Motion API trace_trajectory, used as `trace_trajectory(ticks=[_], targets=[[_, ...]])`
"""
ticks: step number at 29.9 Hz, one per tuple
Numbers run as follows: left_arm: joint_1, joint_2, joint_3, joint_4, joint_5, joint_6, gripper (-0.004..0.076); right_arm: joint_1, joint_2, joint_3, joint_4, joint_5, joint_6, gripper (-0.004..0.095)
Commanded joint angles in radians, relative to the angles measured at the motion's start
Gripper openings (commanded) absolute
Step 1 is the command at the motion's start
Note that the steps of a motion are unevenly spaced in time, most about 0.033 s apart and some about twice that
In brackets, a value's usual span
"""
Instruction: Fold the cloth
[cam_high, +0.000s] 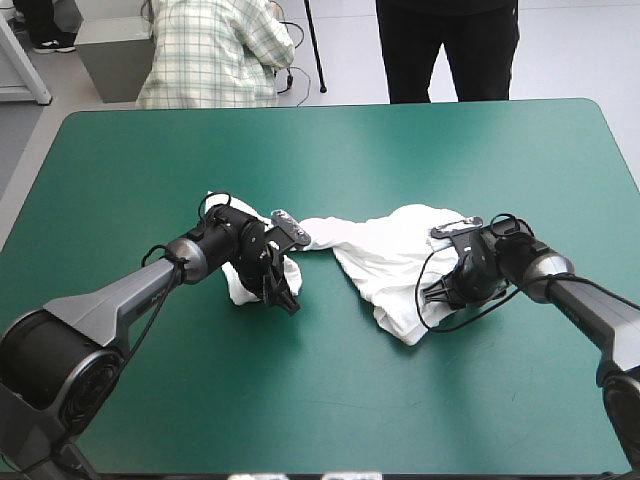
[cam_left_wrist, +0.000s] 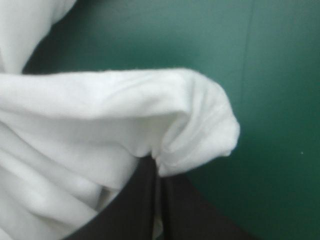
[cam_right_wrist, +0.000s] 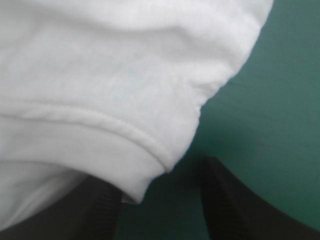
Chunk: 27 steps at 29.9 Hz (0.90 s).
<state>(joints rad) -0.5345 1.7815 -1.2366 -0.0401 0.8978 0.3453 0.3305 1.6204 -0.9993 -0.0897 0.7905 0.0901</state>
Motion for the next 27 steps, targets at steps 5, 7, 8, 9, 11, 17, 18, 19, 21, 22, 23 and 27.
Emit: trace_trajectory(ticks=[5,7,8,9,11,17,18,19,21,22,23,27], targets=[[-0.002,-0.02,-0.008,-0.02,0.039,-0.011,-0.0009,-0.004,0.074,-0.003,-0.029,-0.055,-0.012,-0.0011],[-0.002,-0.024,-0.008,-0.02,0.039,-0.011,-0.0009,-0.004,0.075,-0.003,-0.031,-0.055,-0.014,-0.0017],[-0.002,-0.029,-0.008,-0.016,0.039,-0.011,-0.0009,-0.004,0.069,-0.008,-0.031,-0.051,-0.014,-0.0017],[-0.002,-0.039,-0.008,-0.014,0.039,-0.011,-0.0009,-0.004,0.061,-0.015,-0.033,-0.041,-0.014,-0.0017],[-0.002,-0.075,-0.008,-0.012,0.039,-0.011,-0.0009,-0.004,0.03,-0.049,-0.034,-0.002,-0.016,-0.0017],[-0.001,-0.259,-0.032,0.096,0.067,-0.071,-0.0009,-0.006,-0.122,-0.218,-0.098,0.104,-0.011,-0.0017],[0.0,-0.288,-0.052,0.131,0.08,-0.086,-0.0009,-0.006,-0.147,-0.256,-0.124,0.127,-0.004,-0.0017],[0.0,-0.314,-0.078,0.156,0.094,-0.098,-0.0009,-0.006,-0.171,-0.295,-0.152,0.146,-0.002,-0.0017],[0.004,-0.358,-0.136,0.18,0.126,-0.118,-0.0009,-0.006,-0.214,-0.372,-0.215,0.184,0.003,-0.0017],[0.011,-0.382,-0.172,0.179,0.139,-0.12,-0.0009,-0.006,-0.226,-0.404,-0.238,0.196,0.006,-0.0017],[0.02,-0.404,-0.203,0.177,0.149,-0.122,-0.0009,-0.006,-0.244,-0.445,-0.265,0.212,0.016,-0.0017],[0.038,-0.475,-0.379,0.177,0.177,-0.141,-0.0009,-0.006,-0.306,-0.62,-0.369,0.255,0.039,-0.0017]])
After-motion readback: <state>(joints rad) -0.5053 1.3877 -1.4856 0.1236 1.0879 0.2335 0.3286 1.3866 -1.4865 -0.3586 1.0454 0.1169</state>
